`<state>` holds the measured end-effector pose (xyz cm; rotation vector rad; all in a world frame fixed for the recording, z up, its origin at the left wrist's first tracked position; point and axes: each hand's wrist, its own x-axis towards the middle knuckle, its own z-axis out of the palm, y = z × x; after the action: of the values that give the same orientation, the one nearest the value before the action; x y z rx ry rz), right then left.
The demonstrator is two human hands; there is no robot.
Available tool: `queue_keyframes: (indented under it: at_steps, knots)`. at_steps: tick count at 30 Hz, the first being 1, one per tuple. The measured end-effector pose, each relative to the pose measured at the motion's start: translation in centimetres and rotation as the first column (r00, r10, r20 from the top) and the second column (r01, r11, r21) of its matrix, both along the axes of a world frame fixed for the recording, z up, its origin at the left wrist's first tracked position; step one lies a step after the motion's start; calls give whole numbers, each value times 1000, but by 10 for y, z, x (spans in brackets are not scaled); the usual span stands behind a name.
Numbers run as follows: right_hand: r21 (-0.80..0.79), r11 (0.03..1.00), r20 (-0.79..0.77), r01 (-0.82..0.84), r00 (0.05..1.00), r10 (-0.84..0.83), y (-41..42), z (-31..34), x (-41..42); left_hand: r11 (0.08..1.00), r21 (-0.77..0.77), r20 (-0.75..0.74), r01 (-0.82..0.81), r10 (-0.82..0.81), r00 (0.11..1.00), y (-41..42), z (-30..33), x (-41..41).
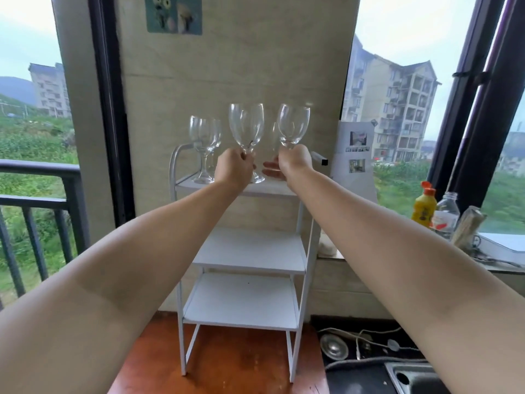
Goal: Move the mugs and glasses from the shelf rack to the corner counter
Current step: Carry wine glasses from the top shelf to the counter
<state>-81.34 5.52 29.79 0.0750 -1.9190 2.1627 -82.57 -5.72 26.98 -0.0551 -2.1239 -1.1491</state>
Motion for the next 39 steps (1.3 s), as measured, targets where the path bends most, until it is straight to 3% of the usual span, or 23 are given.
queue_keyframes:
  at_steps: [5, 10, 14, 22, 28, 39]
  knots:
    - [14, 1000, -82, -21, 996, 22, -8, -8, 29, 998, 51, -64, -46, 50, 997, -12, -11, 34]
    - [93, 996, -79, 9, 997, -2, -16, -31, 62, 995, 98, -58, -24, 29, 998, -30, -26, 70]
    - [67, 997, -52, 30, 998, -27, -17, -54, 97, 983, 182, -23, 15, -11, 1000, -40, -43, 104]
    - [21, 997, 158, 76, 984, -79, -17, -139, 204, 971, 208, 212, 115, -159, 964, -39, -126, 195]
    - [23, 973, 357, 229, 907, -221, 22, -226, 286, 961, 163, 467, 224, -275, 840, -7, -218, 266]
    - [-35, 849, 668, 527, 644, -373, 129, -362, 457, 843, 201, 724, 500, -471, 504, 99, -349, 379]
